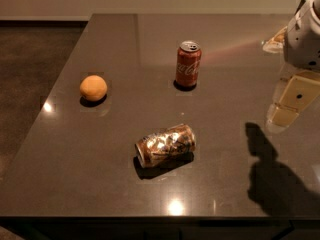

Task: Place orange can upright

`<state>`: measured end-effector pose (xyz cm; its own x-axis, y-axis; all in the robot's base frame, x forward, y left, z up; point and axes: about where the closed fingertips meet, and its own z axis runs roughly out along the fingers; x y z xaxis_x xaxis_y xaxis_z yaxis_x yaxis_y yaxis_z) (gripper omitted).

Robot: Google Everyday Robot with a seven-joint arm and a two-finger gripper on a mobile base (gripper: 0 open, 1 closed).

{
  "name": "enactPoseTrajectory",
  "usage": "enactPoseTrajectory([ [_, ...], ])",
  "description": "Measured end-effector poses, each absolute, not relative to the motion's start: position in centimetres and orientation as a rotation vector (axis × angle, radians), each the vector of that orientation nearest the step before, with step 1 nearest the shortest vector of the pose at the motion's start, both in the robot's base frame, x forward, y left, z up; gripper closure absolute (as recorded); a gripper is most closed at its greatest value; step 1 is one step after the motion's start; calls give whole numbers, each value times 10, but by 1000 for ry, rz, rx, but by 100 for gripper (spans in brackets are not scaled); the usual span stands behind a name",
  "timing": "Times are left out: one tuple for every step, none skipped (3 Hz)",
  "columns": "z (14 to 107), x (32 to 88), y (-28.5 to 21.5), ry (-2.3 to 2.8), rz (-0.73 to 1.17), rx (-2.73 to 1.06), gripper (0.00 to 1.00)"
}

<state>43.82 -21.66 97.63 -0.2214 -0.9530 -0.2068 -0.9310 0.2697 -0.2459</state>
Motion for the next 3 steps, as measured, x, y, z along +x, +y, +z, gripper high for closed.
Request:
enactPoseTrajectory([
  [976,438,-217,2231,-99,-1725,0],
  [980,439,-209,2212,-86,-1745,0],
  [979,439,-179,2141,-27,-1812,0],
])
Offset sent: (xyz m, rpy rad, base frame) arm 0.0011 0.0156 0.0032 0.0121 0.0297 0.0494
